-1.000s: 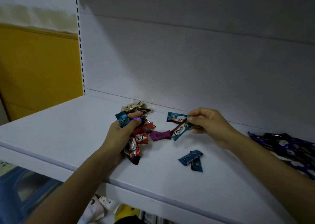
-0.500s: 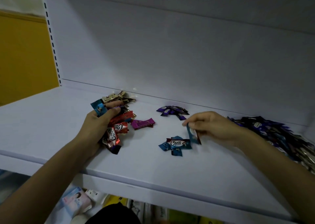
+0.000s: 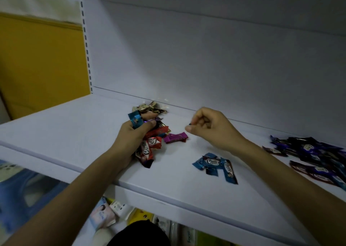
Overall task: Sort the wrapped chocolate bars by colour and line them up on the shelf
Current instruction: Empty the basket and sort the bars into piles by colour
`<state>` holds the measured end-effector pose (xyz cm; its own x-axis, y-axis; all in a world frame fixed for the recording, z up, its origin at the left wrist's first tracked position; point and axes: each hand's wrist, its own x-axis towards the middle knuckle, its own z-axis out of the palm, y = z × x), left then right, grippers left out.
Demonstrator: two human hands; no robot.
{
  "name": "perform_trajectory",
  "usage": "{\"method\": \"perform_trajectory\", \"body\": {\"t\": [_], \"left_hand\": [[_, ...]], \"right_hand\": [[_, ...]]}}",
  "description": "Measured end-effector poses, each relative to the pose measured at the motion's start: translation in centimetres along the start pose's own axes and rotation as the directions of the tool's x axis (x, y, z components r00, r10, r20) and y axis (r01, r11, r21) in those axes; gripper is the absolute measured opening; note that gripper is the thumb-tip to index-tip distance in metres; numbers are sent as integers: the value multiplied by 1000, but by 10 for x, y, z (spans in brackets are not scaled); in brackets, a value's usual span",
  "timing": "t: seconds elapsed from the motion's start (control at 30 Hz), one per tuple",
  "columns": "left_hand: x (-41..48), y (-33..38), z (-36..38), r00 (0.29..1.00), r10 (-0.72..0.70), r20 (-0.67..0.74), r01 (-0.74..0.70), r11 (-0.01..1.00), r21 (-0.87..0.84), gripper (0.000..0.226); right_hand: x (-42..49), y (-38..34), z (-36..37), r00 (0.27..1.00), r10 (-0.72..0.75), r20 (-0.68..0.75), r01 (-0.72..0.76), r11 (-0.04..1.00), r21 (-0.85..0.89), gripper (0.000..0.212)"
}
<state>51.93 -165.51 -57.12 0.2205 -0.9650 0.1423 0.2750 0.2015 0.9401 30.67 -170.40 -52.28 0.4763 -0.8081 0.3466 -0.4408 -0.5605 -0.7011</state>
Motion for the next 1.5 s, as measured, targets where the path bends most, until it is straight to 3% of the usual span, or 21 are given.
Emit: {"method": "perform_trajectory", "body": {"t": [0.17,0.27,0.33,0.43,0.63,0.7,0.87,1.03,1.1,1.23,1.4,1.5], "left_hand": [[-2,-3,-3,999,46,11,-47,998,44,12],[0,-4,-5,999,53,14,-54,996,78,9],[1,-6,-6,999,41,13,-42,996,80,12],[4,-6,-5,999,39,31,-42,995,86,16],[7,-6,-6,998,55,28,-57,995,79,23],[7,-7,-6,998,54,35,-56,997,55,23],[9,-10,-6,997,70,41,-73,995,65,25],[9,-10,-4,993,100,57,-105,989,107,26],[8,-10,-4,992,101,73,-108,988,106,25],[7,-10,-4,991,106,83,-116,985,126,27],[5,-11,-4,987,142,80,-154,973,170,31],[3,-9,-4,980,169,109,-186,966,180,33]], "right_hand": [[38,-51,51,984,-168,66,168,986,12,25],[53,-63,63,973,-187,133,199,977,-79,8],[59,-63,62,988,-118,102,117,993,15,2],[65,-51,51,995,96,-9,-88,944,319,4],[56,-5,11,902,430,-40,-359,798,484,12],[43,9,-6,903,429,30,-402,817,413,10],[1,42,-49,886,414,211,-428,904,24,6],[-25,60,-73,816,500,291,-497,863,-89,7],[-27,59,-69,821,492,291,-487,868,-95,6],[-11,41,-39,929,367,52,-364,930,-54,16],[20,-3,22,947,235,217,-262,959,104,30],[37,-20,46,952,198,235,-233,963,132,28]]}}
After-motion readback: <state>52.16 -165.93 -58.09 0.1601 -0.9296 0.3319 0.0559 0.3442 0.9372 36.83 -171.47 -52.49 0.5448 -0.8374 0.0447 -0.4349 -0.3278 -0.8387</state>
